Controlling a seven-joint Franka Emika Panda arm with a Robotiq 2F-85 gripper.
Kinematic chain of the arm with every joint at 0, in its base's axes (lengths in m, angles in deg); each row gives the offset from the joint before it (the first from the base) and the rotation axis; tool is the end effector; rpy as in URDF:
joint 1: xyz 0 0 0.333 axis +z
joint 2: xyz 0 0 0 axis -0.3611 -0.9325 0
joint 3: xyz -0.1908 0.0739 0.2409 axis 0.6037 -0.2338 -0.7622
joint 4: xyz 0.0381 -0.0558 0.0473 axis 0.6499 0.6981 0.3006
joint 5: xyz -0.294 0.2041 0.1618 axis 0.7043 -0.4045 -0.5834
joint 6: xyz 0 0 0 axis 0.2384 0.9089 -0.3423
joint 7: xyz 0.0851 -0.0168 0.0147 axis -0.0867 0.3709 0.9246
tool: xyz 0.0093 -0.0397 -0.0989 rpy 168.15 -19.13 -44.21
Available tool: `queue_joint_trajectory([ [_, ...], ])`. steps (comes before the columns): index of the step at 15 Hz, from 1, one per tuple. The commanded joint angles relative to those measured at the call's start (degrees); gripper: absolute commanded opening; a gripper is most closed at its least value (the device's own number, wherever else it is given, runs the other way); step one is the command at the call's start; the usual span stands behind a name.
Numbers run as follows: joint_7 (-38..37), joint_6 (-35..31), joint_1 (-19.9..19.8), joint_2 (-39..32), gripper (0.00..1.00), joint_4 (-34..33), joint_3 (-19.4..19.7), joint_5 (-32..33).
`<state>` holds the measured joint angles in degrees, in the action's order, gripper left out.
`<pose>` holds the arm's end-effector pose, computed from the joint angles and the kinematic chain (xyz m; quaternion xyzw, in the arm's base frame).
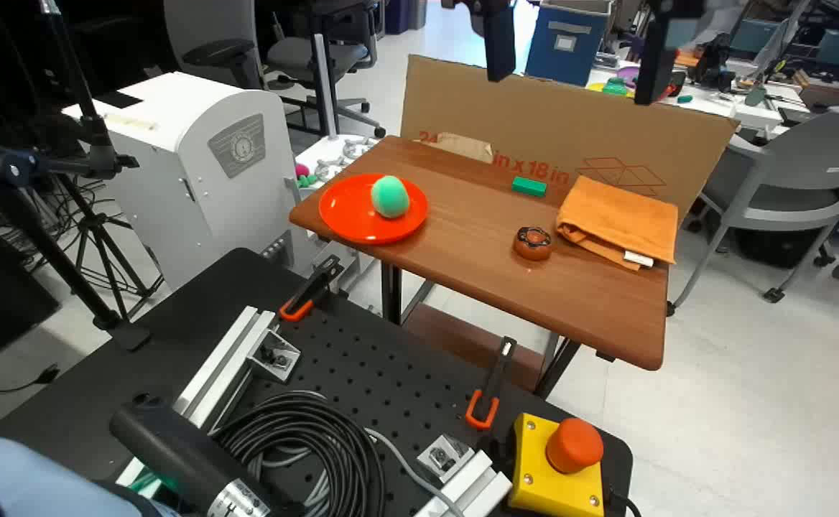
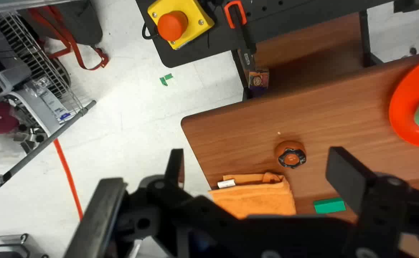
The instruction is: Remove the green plushy from the plate
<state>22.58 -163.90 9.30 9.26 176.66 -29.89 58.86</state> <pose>0.3009 -0.0611 0.4476 0.9808 -0.1326 0.0931 0.1090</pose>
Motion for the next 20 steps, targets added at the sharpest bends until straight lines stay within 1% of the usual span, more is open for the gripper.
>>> queue_joint_trajectory([
  [1, -0.18, 0.30, 0.31, -0.11, 1.00, 0.47, 0.25, 0.21],
  [3, -0.18, 0.30, 0.31, -0.44, 1.00, 1.21, 0.26, 0.21],
  [20, -0.19, 0.30, 0.32, -0.58, 1.00, 1.20, 0.26, 0.22],
])
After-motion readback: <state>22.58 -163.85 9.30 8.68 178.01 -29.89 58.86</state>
